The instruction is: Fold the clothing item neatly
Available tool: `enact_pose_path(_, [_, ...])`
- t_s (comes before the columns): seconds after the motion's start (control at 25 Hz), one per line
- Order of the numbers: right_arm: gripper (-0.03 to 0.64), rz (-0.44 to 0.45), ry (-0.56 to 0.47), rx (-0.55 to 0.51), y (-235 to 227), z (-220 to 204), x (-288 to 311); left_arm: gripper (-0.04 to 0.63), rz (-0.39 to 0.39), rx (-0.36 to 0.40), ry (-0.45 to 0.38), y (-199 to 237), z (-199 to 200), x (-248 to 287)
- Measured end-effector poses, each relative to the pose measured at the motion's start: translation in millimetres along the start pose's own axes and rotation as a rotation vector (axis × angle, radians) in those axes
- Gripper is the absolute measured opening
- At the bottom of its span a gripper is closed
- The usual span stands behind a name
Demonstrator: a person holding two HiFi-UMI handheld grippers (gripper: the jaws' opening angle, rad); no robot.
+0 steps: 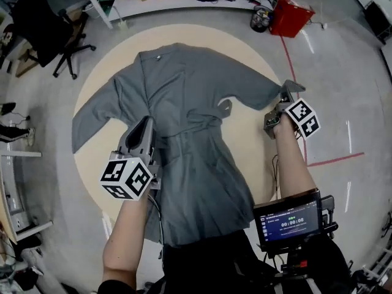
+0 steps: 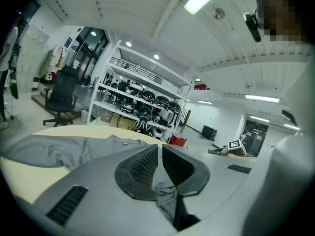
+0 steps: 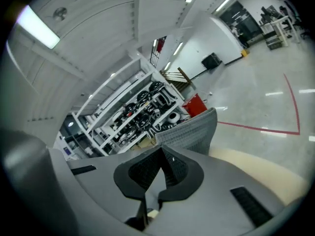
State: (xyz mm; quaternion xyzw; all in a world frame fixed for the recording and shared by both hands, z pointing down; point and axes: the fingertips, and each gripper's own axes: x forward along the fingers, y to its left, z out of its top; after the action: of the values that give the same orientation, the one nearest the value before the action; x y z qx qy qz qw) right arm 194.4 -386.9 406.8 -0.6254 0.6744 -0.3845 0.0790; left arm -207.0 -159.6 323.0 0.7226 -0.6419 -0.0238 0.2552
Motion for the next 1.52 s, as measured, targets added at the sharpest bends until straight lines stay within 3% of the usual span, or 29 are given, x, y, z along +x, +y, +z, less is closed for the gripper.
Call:
enact_pose_path(0.16, [0.006, 0.137, 0.06, -0.126, 108, -39, 33, 0.021, 0.121, -0.056, -0.118, 87, 23, -61])
enact_pose_path(0.28, [0.006, 0.253, 0.108, -0.222, 200, -85, 51, 0.021, 0.204, -0.116, -0.155, 145, 22, -114])
enact_pose_path(0.52, [0.006, 0.587, 0.307, -0.457, 387, -269, 37, 0.021, 0.306, -0.196, -0.162, 229, -14, -205])
enact_pose_path(0.64, [0.006, 0.705, 0.451, -0.607, 430, -370, 10, 0.021, 0.323, -0.236, -0.159, 252, -31, -228])
enact_pose_path(0.8, [0.006, 0.817, 0.697, -0.864, 414, -497, -23, 0.021, 0.319, -0.263, -0.145, 293, -52, -234])
enact_pose_path(0.92, [0.008, 0.835, 0.764, -0.978, 398, -522, -36, 0.021, 0.305, -0.29, -0.139, 304, -66, -237])
enact_pose_path(1.04, [0.046, 0.821, 0.761, -0.984, 394, -507, -31, 0.021, 0.292, -0.306, -0.134, 308, -72, -234])
enact_pose_path(1.2, [0.075, 0.659, 0.705, -0.895, 376, -462, 7, 0.021, 0.284, -0.309, -0.133, 317, -75, -229])
enact_pose_path(1.32, [0.075, 0.522, 0.79, -0.992, 337, -451, 26, 0.021, 0.286, -0.299, -0.123, 316, -77, -230])
enact_pose_path(1.4, [0.074, 0.485, 0.82, -0.988, 334, -456, 32, 0.021, 0.297, -0.301, -0.117, 321, -78, -230])
enact_pose_path(1.52, [0.074, 0.503, 0.753, -1.007, 364, -467, 49, 0.021, 0.325, -0.31, -0.111, 333, -81, -230])
